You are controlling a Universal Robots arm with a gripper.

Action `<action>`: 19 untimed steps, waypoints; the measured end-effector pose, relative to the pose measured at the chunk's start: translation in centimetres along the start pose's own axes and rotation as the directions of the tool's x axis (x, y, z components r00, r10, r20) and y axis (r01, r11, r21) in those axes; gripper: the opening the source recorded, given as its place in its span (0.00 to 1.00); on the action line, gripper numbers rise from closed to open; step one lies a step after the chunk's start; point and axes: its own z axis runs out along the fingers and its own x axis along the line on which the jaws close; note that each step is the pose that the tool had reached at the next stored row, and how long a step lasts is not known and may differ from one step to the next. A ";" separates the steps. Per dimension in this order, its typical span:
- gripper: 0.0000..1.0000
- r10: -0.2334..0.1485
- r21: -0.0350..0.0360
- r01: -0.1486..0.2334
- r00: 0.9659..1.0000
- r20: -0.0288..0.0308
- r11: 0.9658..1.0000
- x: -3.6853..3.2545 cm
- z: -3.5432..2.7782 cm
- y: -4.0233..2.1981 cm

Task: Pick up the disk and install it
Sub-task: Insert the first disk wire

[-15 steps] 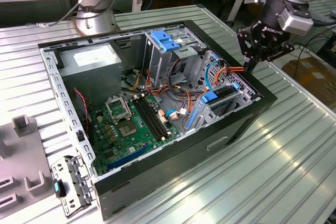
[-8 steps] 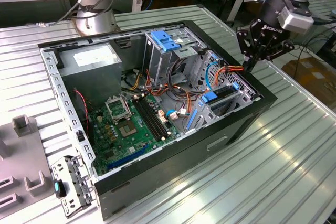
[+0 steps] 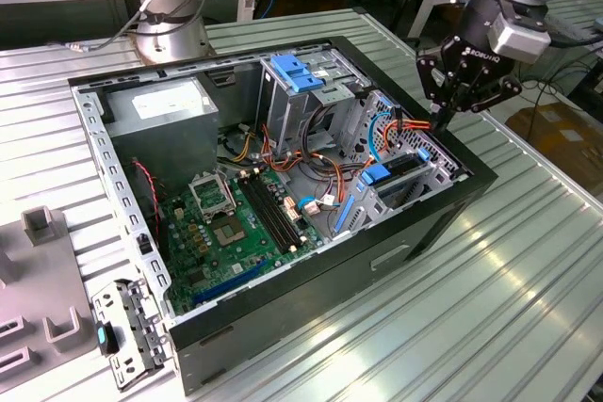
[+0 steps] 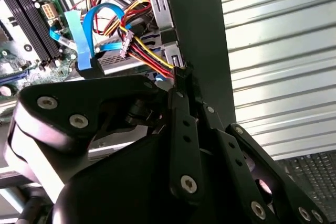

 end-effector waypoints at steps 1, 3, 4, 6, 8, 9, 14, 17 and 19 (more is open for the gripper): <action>0.16 0.013 0.000 -0.013 1.000 0.000 1.000 0.00 0.02 0.00; 0.16 0.036 -0.001 -0.036 0.999 0.001 0.999 -0.01 0.05 0.01; 0.16 0.053 -0.002 -0.053 0.999 0.001 0.999 -0.04 0.08 0.04; 0.16 0.074 -0.002 -0.074 0.997 0.002 0.997 -0.14 0.08 0.15; 0.16 0.079 -0.003 -0.079 0.997 0.002 0.997 -0.23 0.08 0.24; 0.16 0.079 -0.003 -0.079 0.997 0.002 0.997 -0.23 0.08 0.24; 0.16 0.105 -0.003 -0.105 0.994 0.002 0.994 -0.24 0.08 0.25; 0.16 0.124 -0.004 -0.124 0.992 0.003 0.992 -0.30 0.08 0.31; 0.16 0.127 -0.004 -0.127 0.992 0.003 0.992 -0.34 0.08 0.35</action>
